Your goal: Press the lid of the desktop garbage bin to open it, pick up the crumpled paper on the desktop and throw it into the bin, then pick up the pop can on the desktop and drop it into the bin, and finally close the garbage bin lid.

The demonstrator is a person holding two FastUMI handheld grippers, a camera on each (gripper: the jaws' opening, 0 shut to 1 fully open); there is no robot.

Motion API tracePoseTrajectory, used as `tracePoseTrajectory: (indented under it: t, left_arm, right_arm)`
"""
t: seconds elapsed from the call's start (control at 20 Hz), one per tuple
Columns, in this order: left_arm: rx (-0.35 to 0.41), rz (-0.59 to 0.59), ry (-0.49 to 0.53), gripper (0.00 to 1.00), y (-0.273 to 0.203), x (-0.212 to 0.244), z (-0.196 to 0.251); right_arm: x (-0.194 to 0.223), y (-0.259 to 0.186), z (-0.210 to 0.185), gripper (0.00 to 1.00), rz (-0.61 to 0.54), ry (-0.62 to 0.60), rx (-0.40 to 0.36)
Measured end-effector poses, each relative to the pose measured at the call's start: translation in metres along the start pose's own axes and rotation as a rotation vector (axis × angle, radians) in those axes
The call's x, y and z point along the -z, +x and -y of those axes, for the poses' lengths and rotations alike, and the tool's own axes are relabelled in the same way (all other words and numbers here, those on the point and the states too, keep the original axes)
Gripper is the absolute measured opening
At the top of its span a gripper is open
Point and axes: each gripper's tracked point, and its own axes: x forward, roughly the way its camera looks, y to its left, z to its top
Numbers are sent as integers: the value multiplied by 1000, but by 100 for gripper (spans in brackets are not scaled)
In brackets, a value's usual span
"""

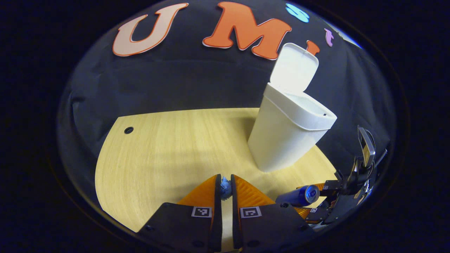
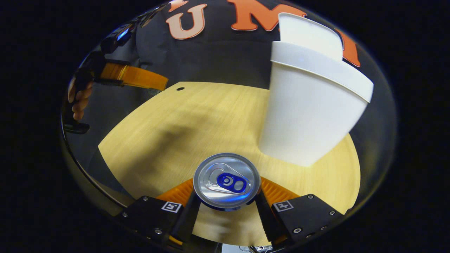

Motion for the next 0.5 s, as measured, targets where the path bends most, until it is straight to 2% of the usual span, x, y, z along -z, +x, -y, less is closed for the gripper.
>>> tracePoseTrajectory:
  t: [0.25, 0.5]
  left_arm:
    - [85, 90, 89, 16, 18, -49, 51]
    - [134, 197, 183, 16, 28, -93, 106]
  right_arm:
    - [-4, -1, 1, 79, 1, 72, 77]
    - [0, 2, 5, 79, 8, 120, 137]
